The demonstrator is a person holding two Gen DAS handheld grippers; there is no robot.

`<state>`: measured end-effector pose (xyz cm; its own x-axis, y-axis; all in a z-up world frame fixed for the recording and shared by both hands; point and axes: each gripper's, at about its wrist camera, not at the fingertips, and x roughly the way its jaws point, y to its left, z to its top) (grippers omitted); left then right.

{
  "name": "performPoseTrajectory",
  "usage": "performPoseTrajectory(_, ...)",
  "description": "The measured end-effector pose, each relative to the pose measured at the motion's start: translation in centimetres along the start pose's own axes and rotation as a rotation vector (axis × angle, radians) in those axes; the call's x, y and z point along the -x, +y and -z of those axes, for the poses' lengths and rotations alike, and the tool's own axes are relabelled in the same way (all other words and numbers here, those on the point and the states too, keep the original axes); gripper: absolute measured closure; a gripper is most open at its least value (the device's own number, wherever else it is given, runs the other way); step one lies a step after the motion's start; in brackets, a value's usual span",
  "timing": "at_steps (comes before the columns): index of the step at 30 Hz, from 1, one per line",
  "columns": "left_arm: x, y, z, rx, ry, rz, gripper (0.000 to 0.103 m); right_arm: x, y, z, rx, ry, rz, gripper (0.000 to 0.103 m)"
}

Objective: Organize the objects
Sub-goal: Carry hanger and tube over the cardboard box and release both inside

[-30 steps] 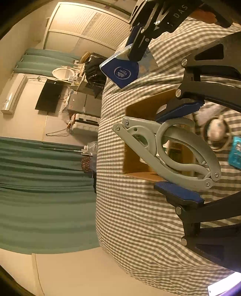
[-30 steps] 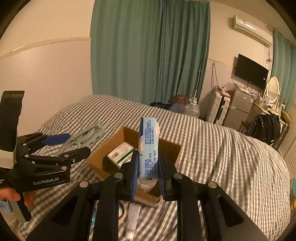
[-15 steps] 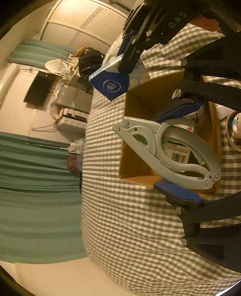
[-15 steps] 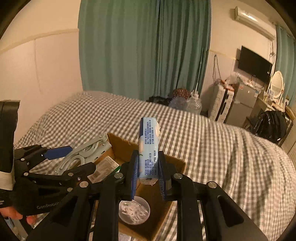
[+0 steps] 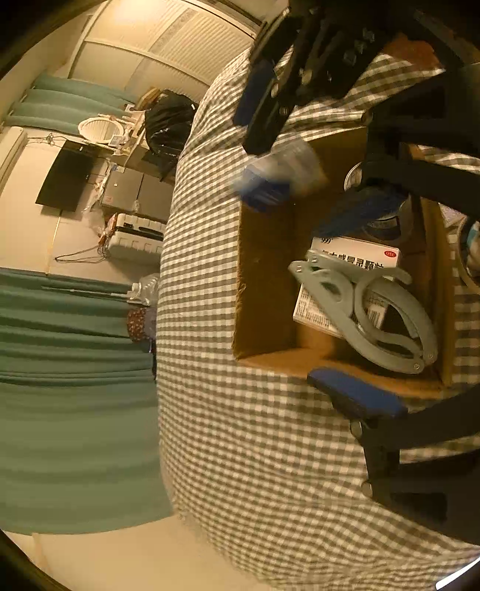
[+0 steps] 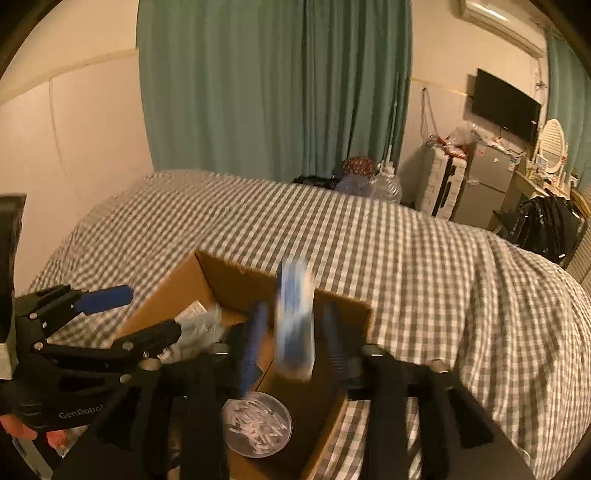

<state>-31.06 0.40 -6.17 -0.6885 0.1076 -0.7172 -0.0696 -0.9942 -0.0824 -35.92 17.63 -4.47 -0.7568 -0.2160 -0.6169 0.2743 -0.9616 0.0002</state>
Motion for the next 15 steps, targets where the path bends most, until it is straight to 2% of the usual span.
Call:
performPoseTrajectory(8,7.4,0.9,0.4,0.018,-0.084,-0.050,0.004,8.9,0.4,-1.1,-0.009,-0.104,0.032,0.040)
performPoseTrajectory(15,15.0,1.3,2.2,0.001,-0.176,-0.098,0.000,16.8,2.0,-1.1,0.036,-0.189,0.047,0.033)
